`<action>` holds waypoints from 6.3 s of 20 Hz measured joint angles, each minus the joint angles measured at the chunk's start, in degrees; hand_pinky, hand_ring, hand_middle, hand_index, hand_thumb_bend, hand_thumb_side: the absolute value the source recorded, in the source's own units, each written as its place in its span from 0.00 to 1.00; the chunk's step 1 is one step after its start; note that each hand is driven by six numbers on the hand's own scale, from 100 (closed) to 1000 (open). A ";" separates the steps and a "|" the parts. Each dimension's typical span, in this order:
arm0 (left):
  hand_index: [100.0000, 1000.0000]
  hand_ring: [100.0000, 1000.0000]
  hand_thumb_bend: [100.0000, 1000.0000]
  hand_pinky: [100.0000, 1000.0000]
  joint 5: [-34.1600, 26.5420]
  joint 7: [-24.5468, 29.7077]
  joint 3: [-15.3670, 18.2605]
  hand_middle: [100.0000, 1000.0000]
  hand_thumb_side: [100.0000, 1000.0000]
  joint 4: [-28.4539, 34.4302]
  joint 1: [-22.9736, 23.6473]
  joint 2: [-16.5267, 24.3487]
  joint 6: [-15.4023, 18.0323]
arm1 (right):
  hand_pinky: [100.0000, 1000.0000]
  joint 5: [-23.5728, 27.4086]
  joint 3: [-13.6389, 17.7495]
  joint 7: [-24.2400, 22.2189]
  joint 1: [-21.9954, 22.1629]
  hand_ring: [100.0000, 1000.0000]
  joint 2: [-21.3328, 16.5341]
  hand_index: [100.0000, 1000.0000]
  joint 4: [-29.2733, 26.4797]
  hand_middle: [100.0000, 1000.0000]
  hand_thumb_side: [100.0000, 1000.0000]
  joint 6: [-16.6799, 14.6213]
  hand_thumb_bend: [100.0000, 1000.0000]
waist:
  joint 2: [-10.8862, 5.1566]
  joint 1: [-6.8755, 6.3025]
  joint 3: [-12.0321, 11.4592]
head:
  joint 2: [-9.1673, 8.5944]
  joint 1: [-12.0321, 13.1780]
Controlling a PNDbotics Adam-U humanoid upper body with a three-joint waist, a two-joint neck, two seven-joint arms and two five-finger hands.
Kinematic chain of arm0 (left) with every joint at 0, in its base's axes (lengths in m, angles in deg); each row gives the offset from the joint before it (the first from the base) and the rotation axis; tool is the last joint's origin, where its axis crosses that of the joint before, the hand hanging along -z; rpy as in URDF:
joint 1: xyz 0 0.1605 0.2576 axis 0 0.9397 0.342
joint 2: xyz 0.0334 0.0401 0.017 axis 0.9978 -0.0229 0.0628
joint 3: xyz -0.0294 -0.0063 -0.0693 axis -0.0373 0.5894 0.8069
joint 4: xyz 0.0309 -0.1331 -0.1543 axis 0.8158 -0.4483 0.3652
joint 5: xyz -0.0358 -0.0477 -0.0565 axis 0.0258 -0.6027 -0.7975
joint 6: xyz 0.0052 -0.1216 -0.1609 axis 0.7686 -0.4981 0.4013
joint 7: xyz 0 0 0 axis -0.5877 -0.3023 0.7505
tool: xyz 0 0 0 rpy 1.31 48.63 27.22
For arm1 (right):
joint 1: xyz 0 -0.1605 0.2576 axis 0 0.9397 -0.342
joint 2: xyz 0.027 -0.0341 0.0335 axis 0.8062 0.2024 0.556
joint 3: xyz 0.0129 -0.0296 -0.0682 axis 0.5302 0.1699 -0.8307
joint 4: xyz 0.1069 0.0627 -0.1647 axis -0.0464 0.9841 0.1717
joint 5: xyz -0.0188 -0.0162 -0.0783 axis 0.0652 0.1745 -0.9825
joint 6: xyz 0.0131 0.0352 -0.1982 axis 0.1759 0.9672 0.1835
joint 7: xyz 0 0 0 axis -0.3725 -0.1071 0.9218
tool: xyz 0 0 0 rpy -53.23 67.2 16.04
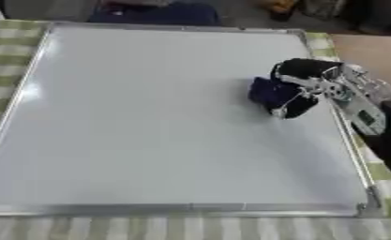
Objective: Wipe the whiteboard clean with a brush.
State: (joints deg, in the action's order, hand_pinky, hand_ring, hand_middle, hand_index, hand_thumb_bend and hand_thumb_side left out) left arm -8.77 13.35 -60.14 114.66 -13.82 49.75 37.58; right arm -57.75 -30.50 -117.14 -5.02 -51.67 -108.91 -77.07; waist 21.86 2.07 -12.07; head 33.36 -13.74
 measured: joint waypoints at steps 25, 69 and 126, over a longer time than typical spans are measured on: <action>0.58 0.80 0.11 0.59 0.00 -0.01 0.00 0.78 1.00 0.00 0.00 0.00 -0.01 | 0.59 1.64 -0.64 -1.82 -0.02 0.67 -0.36 0.18 -2.25 0.25 0.22 2.35 0.00 | 0.46 -0.14 -0.61 | -0.23 0.01; 0.58 0.80 0.10 0.59 0.05 0.37 -0.01 0.78 1.00 0.00 -0.14 0.00 -0.17 | 0.57 -10.00 4.30 9.54 -6.64 0.65 3.62 0.28 14.14 0.24 0.20 3.65 0.00 | 0.81 -0.19 -0.73 | -0.77 0.02; 0.58 0.80 0.10 0.59 0.05 0.63 -0.01 0.79 1.00 0.00 -0.48 0.01 -0.39 | 0.55 -9.95 2.79 6.48 -3.89 0.64 0.78 0.26 8.83 0.20 0.04 -0.44 0.00 | 0.78 -0.01 -0.86 | -1.00 0.76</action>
State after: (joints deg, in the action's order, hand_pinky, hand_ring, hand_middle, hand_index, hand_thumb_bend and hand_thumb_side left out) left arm -8.72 13.98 -60.15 114.66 -14.30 49.76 37.19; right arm -67.71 -27.71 -110.66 -8.90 -50.89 -100.08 -77.51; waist 22.63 2.06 -12.93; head 32.36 -12.97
